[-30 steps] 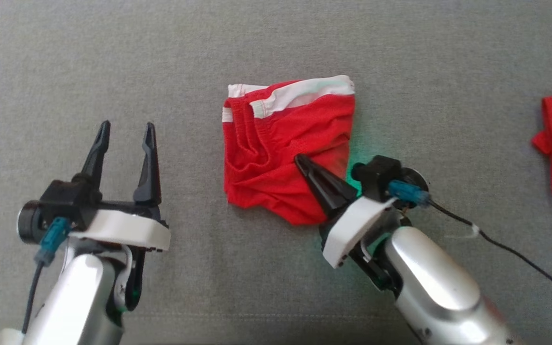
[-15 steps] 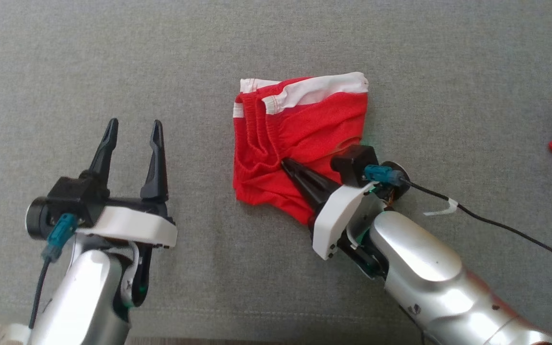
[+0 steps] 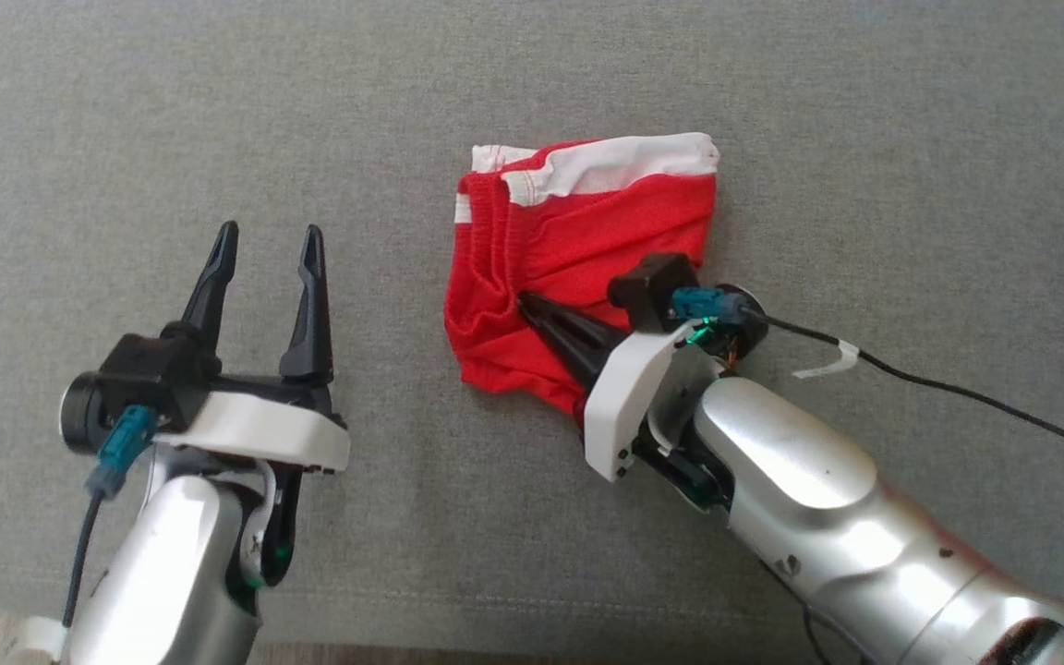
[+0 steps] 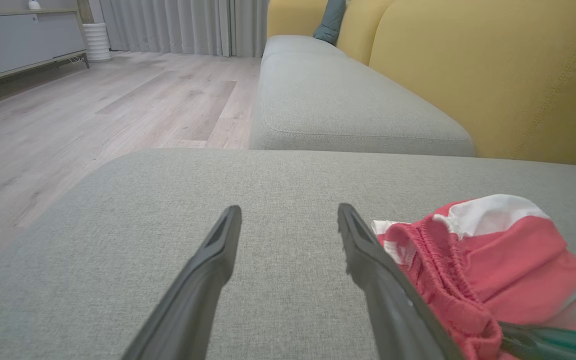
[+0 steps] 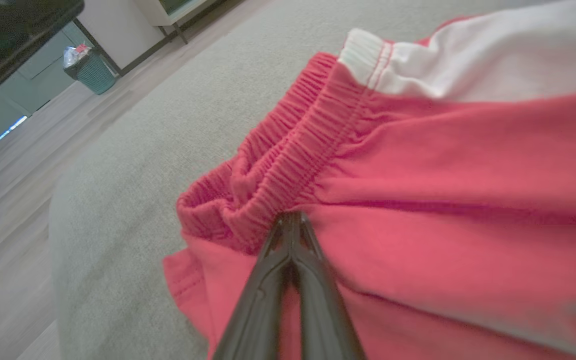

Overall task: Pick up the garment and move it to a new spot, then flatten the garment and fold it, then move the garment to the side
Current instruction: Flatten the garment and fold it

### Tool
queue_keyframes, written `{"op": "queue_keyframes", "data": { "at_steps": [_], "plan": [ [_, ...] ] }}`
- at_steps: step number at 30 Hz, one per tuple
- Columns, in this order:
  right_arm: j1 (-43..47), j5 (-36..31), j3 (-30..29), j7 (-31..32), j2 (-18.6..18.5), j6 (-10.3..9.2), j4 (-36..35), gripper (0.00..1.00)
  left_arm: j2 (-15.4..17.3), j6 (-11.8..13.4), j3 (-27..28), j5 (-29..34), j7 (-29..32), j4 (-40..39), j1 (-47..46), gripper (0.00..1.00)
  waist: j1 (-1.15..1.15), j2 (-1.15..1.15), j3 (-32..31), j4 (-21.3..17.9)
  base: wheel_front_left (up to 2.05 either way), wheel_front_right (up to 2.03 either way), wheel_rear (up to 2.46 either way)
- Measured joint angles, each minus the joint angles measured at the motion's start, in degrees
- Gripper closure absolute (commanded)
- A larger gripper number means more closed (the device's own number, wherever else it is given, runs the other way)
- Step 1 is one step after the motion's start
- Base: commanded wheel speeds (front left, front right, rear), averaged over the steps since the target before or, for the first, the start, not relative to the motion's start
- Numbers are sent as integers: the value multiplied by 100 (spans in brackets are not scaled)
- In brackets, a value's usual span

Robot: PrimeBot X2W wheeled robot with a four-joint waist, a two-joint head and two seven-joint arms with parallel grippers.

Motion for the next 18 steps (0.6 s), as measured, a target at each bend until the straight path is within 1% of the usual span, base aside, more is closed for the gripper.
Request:
{"op": "queue_keyframes", "data": {
  "at_steps": [5, 18],
  "plan": [
    [-165, 167, 180, 8, 0, 0, 4, 100, -73, -5, 13, 3, -1, 11, -73, 0, 0, 0, -10, 54, 0, 0, 0],
    [-461, 494, 586, -54, -4, 0, 64, 100, -203, -147, 127, 110, -1, 46, -74, 0, 0, 0, 15, 178, 0, 0, 0]
  ]
}}
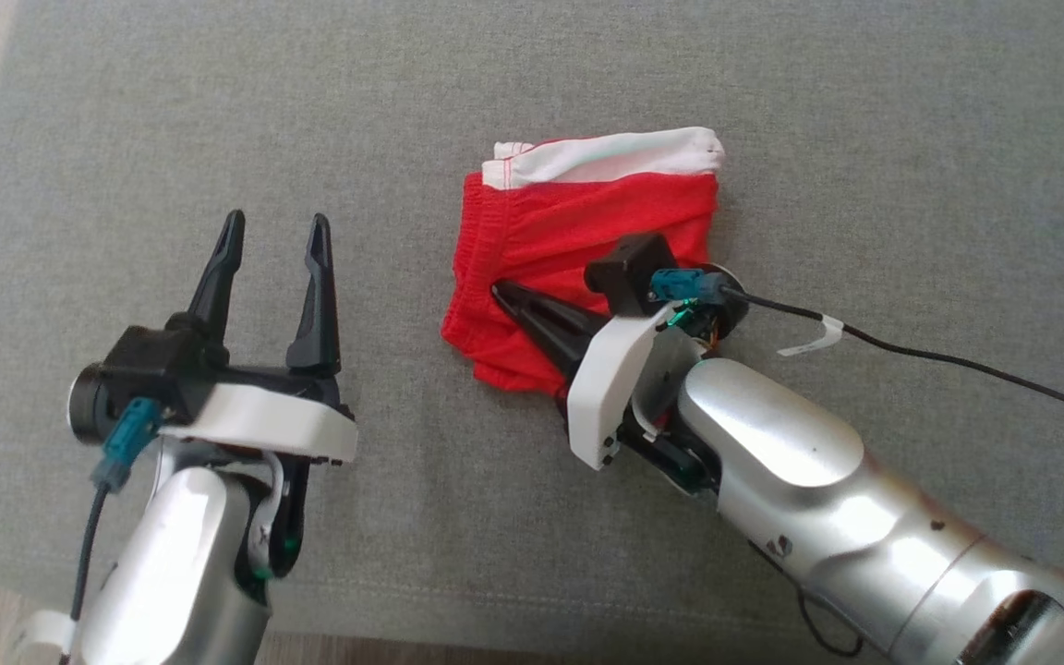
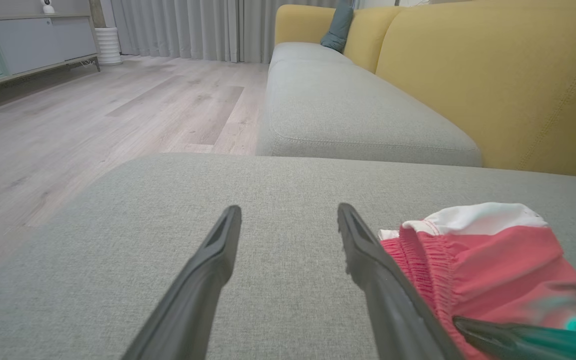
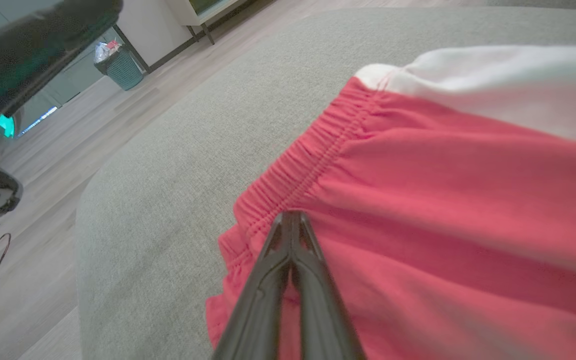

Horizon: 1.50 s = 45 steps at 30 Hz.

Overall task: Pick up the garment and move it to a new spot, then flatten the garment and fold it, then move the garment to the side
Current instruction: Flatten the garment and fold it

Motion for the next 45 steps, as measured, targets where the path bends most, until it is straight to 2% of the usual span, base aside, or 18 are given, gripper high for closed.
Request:
{"op": "queue_keyframes", "data": {
  "at_steps": [4, 8, 9, 10, 11, 17, 21, 22, 26, 27, 31, 38, 45],
  "plan": [
    [-14, 89, 124, -131, -2, 0, 42, 100, -55, -9, 12, 42, 0, 38, 1, 0, 0, 0, -34, -6, 0, 0, 0],
    [-87, 126, 148, -559, -2, 0, -90, 100, -63, -52, 38, 79, 0, 121, 5, 0, 0, 0, -120, -49, 0, 0, 0],
    [-89, 126, 130, -667, 3, 0, -137, 96, -63, -52, 51, 92, 0, 121, 10, 0, 0, 0, -146, -69, 0, 0, 0],
    [-87, 125, 82, -784, 11, 0, -146, 58, -63, -52, 62, 92, 0, 126, 14, 0, 0, 0, -176, -91, 0, 0, 0],
    [-82, 124, 11, -880, 12, 0, -146, 0, -62, -51, 69, 92, 0, 133, 19, 0, 0, 0, -211, -113, 0, 0, 0],
    [59, -480, -1158, -1371, -73, 0, -232, 0, -36, -43, 207, 140, -25, 134, 229, 0, 0, 0, -477, -337, 0, 0, 0],
    [560, -960, -2124, -1421, -394, 0, -564, 0, 37, -22, 216, 143, -25, 114, 400, 0, 0, 0, -601, -501, 0, 0, 0],
    [560, -960, -2124, -1421, -394, 0, -564, 0, 37, -22, 216, 143, -25, 114, 400, 0, 0, 0, -601, -501, 0, 0, 0],
    [1268, -1427, -3234, -1425, -634, 0, -1095, 0, 131, 11, 257, 143, -24, 51, 415, 0, 0, 0, -716, -644, 0, 0, 0],
    [1639, -1649, -3766, -1340, -643, 0, -1452, 0, 159, 38, 296, 143, -25, -7, 482, 0, 0, 0, -770, -713, 0, 0, 0],
    [2409, -2069, -4660, -969, -578, 0, -2226, 0, 276, 98, 377, 143, -12, -43, 678, 0, 0, 0, -880, -850, 0, 0, 0],
    [3512, -2458, -5261, -320, -232, 0, -3443, 0, 356, 160, 388, 142, 62, -140, 952, 0, 0, 0, -1166, -1018, 0, 0, 0],
    [4155, -2541, -5488, 96, -99, 0, -4058, 0, 470, 252, 381, 142, 121, -198, 1358, 0, 0, 0, -1513, -1086, 0, 0, 0]
  ]
}}
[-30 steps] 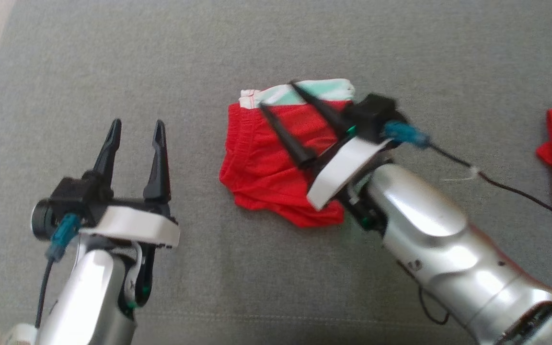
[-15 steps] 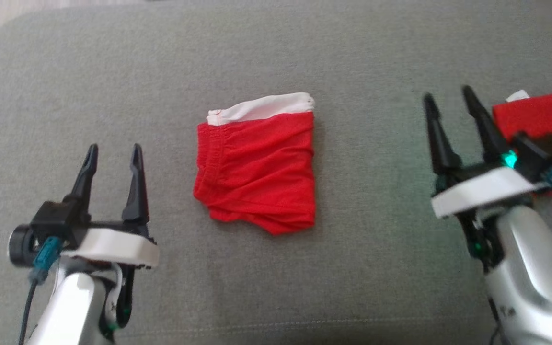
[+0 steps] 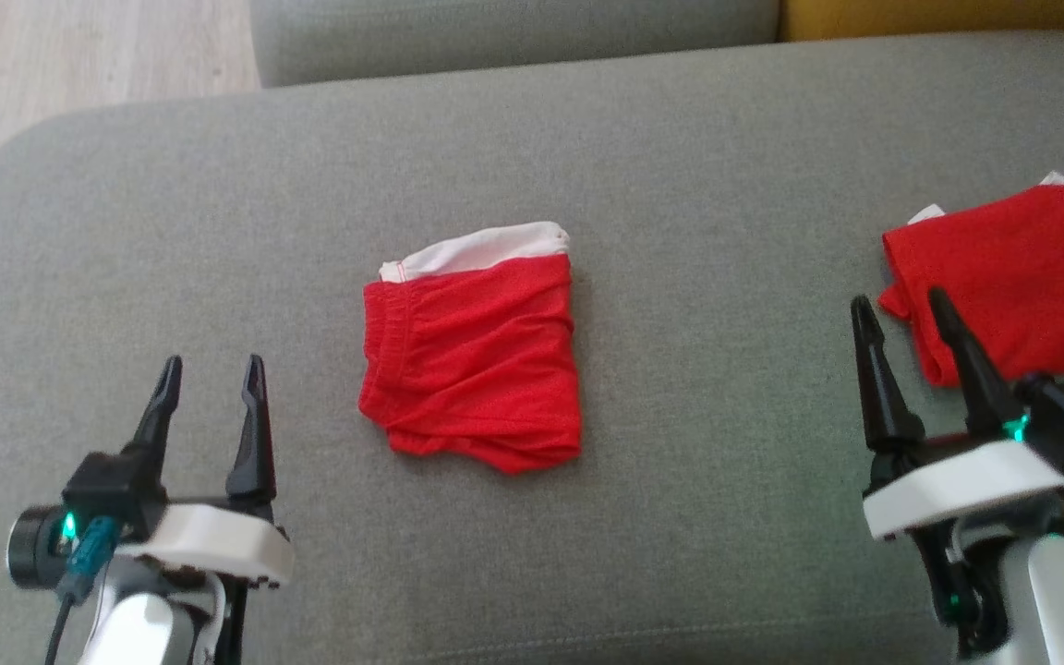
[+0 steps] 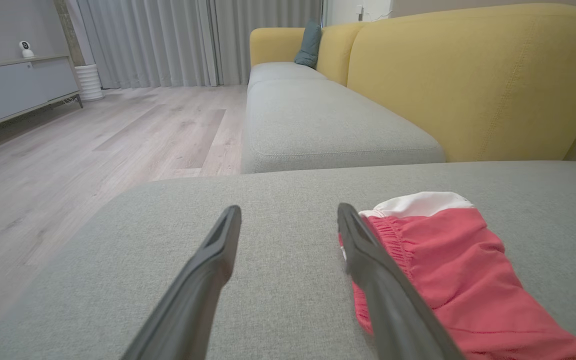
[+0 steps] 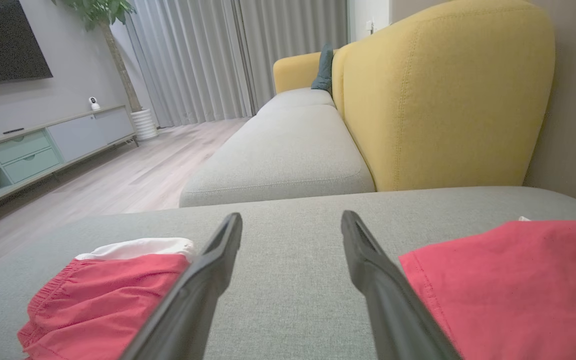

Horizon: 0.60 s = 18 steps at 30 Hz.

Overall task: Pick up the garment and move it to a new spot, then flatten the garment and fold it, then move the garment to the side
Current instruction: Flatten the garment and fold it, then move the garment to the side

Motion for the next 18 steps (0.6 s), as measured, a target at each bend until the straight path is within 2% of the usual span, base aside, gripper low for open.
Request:
{"op": "queue_keyframes", "data": {
  "at_steps": [5, 18],
  "plan": [
    [295, 0, -70, 158, 97, 0, -216, 0, 20, 58, -4, 0, 68, -99, 221, 0, 0, 0, -164, -7, 0, 0, 0],
    [371, -47, -83, 261, 116, 0, -375, 0, 74, 155, -22, -1, 141, -249, 318, 0, 0, 0, -201, -9, 0, 0, 0]
  ]
}}
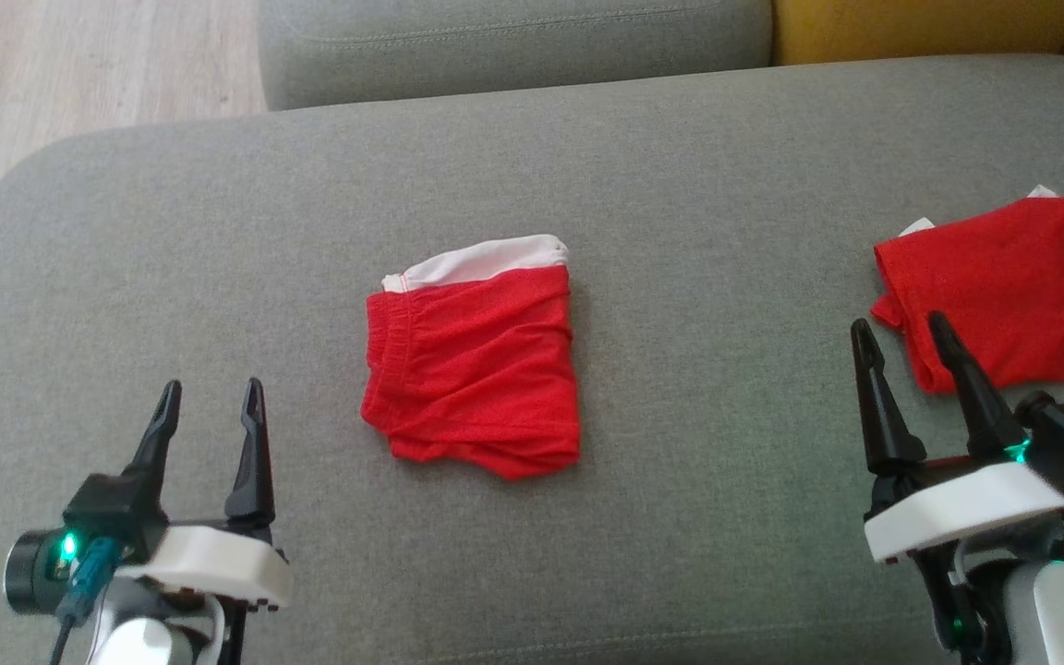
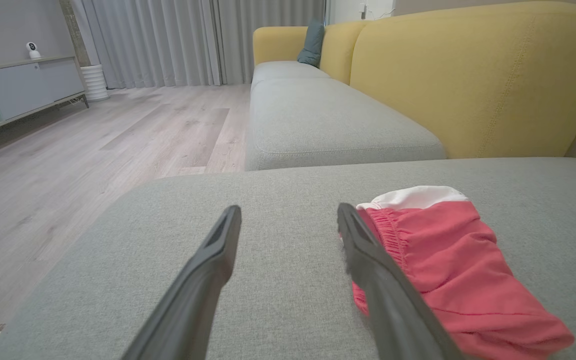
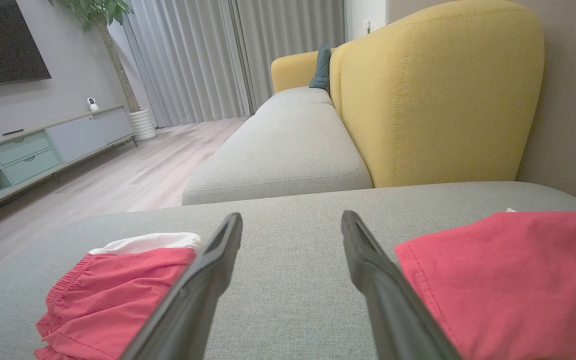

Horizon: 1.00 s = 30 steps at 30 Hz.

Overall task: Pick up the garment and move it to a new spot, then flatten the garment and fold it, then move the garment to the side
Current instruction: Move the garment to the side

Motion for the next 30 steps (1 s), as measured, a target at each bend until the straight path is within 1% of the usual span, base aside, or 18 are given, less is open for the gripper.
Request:
{"op": "queue_keyframes", "data": {
  "at_steps": [12, 16, 20, 23, 27, 29, 30],
  "plan": [
    [-1, -27, -24, 10, 4, 0, -36, 0, 35, 48, -20, 0, 0, -60, -10, 0, 0, 0, 65, 14, 0, 0, 0],
    [-5, -53, -37, 68, 3, 0, -62, 0, 46, 47, -32, 0, 0, -100, -31, 0, 0, 0, 145, 58, 0, 0, 0],
    [-51, -110, -22, 261, -1, 0, 27, 0, 48, 45, -82, 1, 0, -135, -192, 0, 0, 0, 318, 150, 0, 0, 0],
    [-280, -112, 133, 415, -30, 0, 272, 0, 36, -10, -151, 2, -8, -170, -476, 0, 0, 0, 508, 254, 0, 0, 0],
    [-877, -102, 625, 513, -45, 0, 742, 0, -15, -103, -167, 11, -93, -169, -886, 0, 0, 0, 795, 437, 0, 0, 0],
    [-1184, -41, 915, 534, -43, 0, 1068, 0, -80, -114, -191, 11, -127, -141, -1033, 0, 0, 0, 932, 541, 0, 0, 0],
    [-1324, -40, 1039, 549, -41, 0, 1261, 0, -109, -159, -209, 11, -153, -107, -1099, 0, 0, 0, 990, 600, 0, 0, 0]
  ]
}}
